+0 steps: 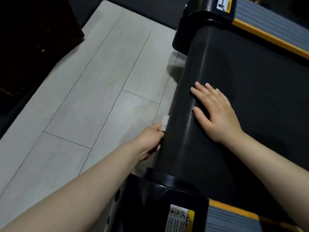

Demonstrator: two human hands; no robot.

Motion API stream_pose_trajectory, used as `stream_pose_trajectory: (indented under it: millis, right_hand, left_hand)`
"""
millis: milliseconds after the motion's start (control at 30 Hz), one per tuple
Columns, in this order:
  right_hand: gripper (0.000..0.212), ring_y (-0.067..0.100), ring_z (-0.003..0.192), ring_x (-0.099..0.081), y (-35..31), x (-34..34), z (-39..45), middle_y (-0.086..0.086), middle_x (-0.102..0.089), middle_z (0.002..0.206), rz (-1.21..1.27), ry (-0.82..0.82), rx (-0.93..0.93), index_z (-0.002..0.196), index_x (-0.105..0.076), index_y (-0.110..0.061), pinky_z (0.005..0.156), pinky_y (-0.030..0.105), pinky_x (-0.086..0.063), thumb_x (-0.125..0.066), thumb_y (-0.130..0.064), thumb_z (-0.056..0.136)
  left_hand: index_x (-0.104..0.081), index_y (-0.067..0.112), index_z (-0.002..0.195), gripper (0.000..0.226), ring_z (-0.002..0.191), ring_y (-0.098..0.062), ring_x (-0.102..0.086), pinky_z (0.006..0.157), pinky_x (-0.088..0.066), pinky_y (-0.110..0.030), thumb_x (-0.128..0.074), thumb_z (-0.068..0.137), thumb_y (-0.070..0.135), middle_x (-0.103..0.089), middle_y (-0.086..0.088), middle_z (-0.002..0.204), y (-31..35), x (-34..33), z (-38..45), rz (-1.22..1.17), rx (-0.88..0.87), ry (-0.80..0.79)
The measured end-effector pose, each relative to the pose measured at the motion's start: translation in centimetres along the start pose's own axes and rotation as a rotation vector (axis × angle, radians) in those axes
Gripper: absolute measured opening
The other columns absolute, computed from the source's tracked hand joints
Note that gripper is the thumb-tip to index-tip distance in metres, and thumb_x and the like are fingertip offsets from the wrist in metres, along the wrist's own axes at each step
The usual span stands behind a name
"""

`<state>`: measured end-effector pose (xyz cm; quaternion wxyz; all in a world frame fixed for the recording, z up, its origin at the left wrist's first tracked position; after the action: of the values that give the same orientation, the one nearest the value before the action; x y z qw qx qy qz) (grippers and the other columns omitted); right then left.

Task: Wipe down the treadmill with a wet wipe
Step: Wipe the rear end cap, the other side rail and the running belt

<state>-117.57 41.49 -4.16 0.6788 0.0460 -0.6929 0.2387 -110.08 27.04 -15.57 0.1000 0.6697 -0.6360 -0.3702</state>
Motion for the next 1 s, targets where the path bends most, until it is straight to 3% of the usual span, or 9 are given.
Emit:
stream_pose_trajectory:
  millis: [133,200,267,333,433,567,767,900,1000]
  right_hand:
    - [0.053,0.009,0.148,-0.016,0.2,0.0,0.0,-0.011,-0.028,0.158,-0.016,0.001,-0.006,0.149,-0.037,-0.027,0.122,0.035,-0.009,-0.038,-0.041,0.098]
    - [0.053,0.010,0.148,-0.017,0.1,-0.1,0.0,-0.010,-0.029,0.157,-0.019,0.015,-0.010,0.148,-0.038,-0.026,0.122,0.036,-0.010,-0.038,-0.041,0.098]
    - [0.053,0.010,0.148,-0.018,-0.1,-0.3,0.0,-0.010,-0.031,0.157,-0.021,0.030,-0.014,0.147,-0.040,-0.026,0.122,0.035,-0.011,-0.038,-0.041,0.097]
    - [0.052,0.010,0.148,-0.019,-0.3,-0.3,0.1,-0.010,-0.032,0.156,-0.025,0.041,-0.012,0.147,-0.041,-0.025,0.122,0.035,-0.011,-0.039,-0.040,0.097]
    - [0.051,0.010,0.148,-0.019,-0.4,-0.2,0.2,-0.010,-0.033,0.156,-0.026,0.046,-0.010,0.146,-0.042,-0.025,0.122,0.035,-0.012,-0.040,-0.039,0.097]
    - [0.050,0.011,0.147,-0.020,-0.6,-0.4,0.4,-0.010,-0.034,0.155,-0.009,0.032,-0.012,0.145,-0.044,-0.025,0.122,0.035,-0.011,-0.040,-0.039,0.097]
    - [0.050,0.012,0.147,-0.021,-1.1,-0.4,0.7,-0.009,-0.036,0.154,-0.014,0.006,-0.013,0.143,-0.047,-0.024,0.122,0.036,-0.012,-0.040,-0.038,0.096]
    - [0.049,0.011,0.147,-0.020,-1.1,-0.5,1.1,-0.010,-0.037,0.153,0.014,-0.010,-0.010,0.142,-0.049,-0.024,0.122,0.037,-0.013,-0.040,-0.036,0.095]
    - [0.048,0.012,0.147,-0.023,-1.0,-0.3,1.1,-0.009,-0.039,0.152,0.019,-0.003,-0.010,0.141,-0.051,-0.023,0.122,0.037,-0.013,-0.042,-0.034,0.095]
  left_hand:
    - [-0.063,0.015,0.109,0.028,0.084,-0.017,-0.064,0.100,-0.053,-0.040,-0.040,0.095,0.008,-0.066,-0.004,0.094,-0.2,1.9,-1.8,-0.070,0.231,-0.205]
    - [-0.060,0.013,0.112,0.028,0.104,-0.026,-0.059,0.110,-0.044,-0.045,-0.037,0.097,0.020,-0.063,-0.010,0.109,-0.3,2.7,-2.5,-0.092,0.305,-0.304]
    - [-0.062,0.018,0.102,0.028,0.101,-0.025,-0.055,0.114,-0.039,-0.045,-0.038,0.102,0.033,-0.058,-0.007,0.104,-0.6,2.3,-1.8,-0.144,0.306,-0.352]
    - [-0.059,0.022,0.096,0.020,0.077,-0.016,-0.042,0.101,-0.046,-0.033,-0.044,0.101,0.034,-0.043,-0.001,0.089,-0.9,1.1,0.0,-0.247,0.266,-0.264]
    - [-0.060,0.020,0.098,0.010,0.059,-0.006,-0.036,0.060,-0.040,-0.017,-0.050,0.102,0.022,-0.040,0.004,0.074,-1.6,0.3,1.5,-0.317,0.250,-0.101]
    - [-0.055,0.021,0.061,0.038,0.053,-0.007,-0.040,0.062,-0.045,-0.020,-0.042,0.095,0.009,-0.045,0.004,0.064,-4.6,1.3,-1.3,-0.055,0.393,-0.187]
    - [-0.059,0.014,0.073,0.032,0.056,-0.013,-0.043,0.051,-0.036,-0.024,-0.039,0.097,0.006,-0.051,-0.002,0.066,-1.7,0.8,2.2,-0.012,0.385,0.045]
    - [-0.054,0.013,0.064,0.046,0.034,-0.010,-0.041,0.031,-0.025,-0.014,-0.028,0.102,0.007,-0.048,0.001,0.049,4.4,0.1,4.1,-0.216,0.269,0.106]
    - [-0.065,0.007,0.098,0.032,0.059,-0.014,-0.062,0.050,-0.050,-0.021,-0.036,0.106,0.017,-0.068,-0.007,0.078,7.2,-0.9,3.7,-0.430,0.114,0.115]
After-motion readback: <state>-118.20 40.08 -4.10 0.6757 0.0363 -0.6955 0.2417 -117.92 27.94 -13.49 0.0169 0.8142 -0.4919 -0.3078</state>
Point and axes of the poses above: each hand's wrist, its own z-axis towards the middle knuckle, its own x-axis out of the back of the hand, y = z × x, the point moved 7 cm from there along z, towards the middle knuckle
